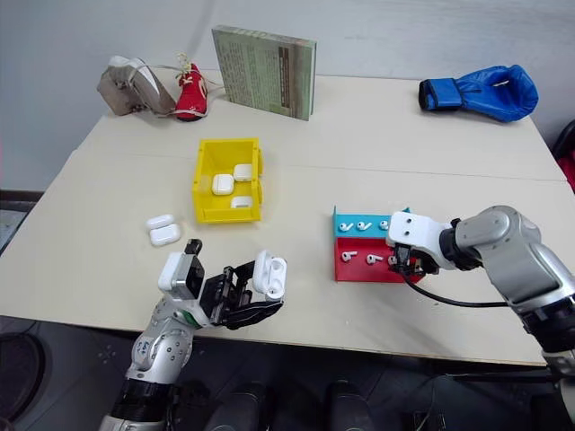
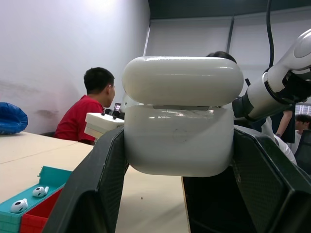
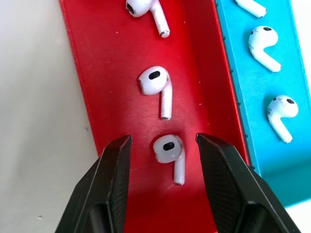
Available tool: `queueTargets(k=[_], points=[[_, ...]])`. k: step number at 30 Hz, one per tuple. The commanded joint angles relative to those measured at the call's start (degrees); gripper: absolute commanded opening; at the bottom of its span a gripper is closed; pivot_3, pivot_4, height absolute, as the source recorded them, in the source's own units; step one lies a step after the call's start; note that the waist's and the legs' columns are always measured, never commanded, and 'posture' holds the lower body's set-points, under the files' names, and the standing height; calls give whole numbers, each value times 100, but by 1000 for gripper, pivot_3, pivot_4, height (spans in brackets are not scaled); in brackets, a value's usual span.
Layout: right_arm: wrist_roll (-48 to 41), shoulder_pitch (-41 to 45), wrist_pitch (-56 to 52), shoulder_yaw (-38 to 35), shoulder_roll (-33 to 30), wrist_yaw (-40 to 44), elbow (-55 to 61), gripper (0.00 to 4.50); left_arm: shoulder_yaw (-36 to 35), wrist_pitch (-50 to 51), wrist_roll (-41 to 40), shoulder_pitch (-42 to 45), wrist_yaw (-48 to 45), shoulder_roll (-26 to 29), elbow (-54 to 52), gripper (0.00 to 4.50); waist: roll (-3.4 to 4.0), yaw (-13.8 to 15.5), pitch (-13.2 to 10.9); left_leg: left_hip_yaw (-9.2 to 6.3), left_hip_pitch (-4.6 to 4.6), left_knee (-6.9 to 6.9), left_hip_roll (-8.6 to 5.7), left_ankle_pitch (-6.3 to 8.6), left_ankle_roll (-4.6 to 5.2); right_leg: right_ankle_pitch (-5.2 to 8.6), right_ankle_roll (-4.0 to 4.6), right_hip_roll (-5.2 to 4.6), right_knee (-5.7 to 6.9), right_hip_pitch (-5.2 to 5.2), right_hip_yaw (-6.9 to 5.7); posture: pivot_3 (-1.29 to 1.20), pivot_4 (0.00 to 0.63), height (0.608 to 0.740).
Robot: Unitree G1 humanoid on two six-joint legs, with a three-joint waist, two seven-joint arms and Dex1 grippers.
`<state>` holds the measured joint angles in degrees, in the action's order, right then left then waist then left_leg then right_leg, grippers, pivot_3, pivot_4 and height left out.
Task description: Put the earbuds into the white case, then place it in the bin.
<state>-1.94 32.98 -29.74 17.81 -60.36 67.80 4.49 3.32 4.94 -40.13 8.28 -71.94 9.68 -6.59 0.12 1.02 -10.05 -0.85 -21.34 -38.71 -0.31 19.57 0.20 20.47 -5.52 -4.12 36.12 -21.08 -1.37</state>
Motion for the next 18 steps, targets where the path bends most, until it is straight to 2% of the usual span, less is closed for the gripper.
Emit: queueTargets(k=[1,18], points=[[196,160,117,26,53,92,-112,2128,-5,-89,-27,32,-11,41,-171,2793,0,-3,0,0,0,0,0,0,0,0,0,0,0,0,0,0,150,740],[651,348,222,206,239,482,-405,2128,-91,-169,-12,130,13,104,-68,2793,0,-53,0,0,-1,-11,0,1,-2,0,0,-1,28,-8,0,0,150,740]])
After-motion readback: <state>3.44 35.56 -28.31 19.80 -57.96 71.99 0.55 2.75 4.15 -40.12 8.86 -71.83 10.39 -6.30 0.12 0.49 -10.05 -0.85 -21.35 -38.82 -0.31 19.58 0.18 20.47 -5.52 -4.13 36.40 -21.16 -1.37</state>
